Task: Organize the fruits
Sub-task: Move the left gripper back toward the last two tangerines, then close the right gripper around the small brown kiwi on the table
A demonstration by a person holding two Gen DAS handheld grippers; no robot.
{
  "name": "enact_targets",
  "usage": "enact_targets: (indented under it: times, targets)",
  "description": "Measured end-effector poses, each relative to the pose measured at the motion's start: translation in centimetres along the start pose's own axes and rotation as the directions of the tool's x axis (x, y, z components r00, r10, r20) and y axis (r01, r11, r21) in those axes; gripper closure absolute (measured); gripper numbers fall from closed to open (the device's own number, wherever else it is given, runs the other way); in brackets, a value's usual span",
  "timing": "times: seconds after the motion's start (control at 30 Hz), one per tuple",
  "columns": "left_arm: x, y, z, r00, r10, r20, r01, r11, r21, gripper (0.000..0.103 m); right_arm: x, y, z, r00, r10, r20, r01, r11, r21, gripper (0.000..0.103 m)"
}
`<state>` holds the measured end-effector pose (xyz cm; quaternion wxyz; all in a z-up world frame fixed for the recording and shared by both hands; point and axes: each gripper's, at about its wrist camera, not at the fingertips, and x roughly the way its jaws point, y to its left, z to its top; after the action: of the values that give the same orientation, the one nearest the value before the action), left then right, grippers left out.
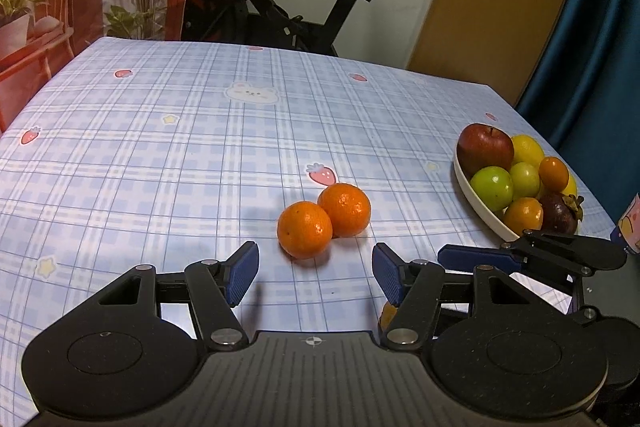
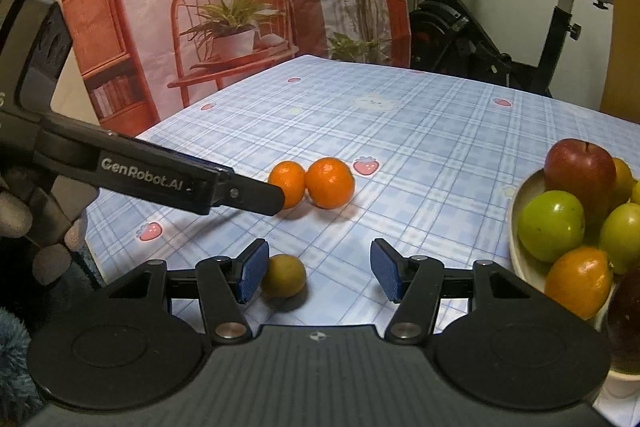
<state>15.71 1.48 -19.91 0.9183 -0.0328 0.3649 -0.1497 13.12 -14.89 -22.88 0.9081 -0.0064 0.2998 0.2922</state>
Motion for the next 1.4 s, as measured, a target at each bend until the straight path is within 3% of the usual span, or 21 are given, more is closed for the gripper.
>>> enact_targets:
  times: [0.27, 0.53, 1.1, 1.4]
  targets:
    - [0.1, 0.0, -0.1, 1.000, 0.000, -0.005, 0.000, 1.000, -0.002, 0.038, 0.6, 0.5, -0.3, 0.999, 0.029, -0.022, -0.030, 0.999, -0.022, 0.045]
    - [0.2, 0.0, -0.1, 1.000, 0.001, -0.010, -0.001, 1.000, -0.003, 0.038, 1.0, 0.6, -0.5, 0.996, 0.081, -0.033, -0.082, 0.997, -0.009, 0.061]
    - [0.5, 0.3, -0.2, 1.000, 0.006, -0.022, -0.006, 1.000, -0.012, 0.038, 1.3, 0.6, -0.7, 0.994, 0.103, -0.048, -0.103, 0.995, 0.003, 0.072]
    - [0.6, 0.4, -0.2, 1.000, 0.010, -0.027, -0.010, 1.000, -0.021, 0.038, 1.0, -0.7, -0.7, 0.999, 0.016, -0.031, -0.015, 0.999, 0.039, 0.072]
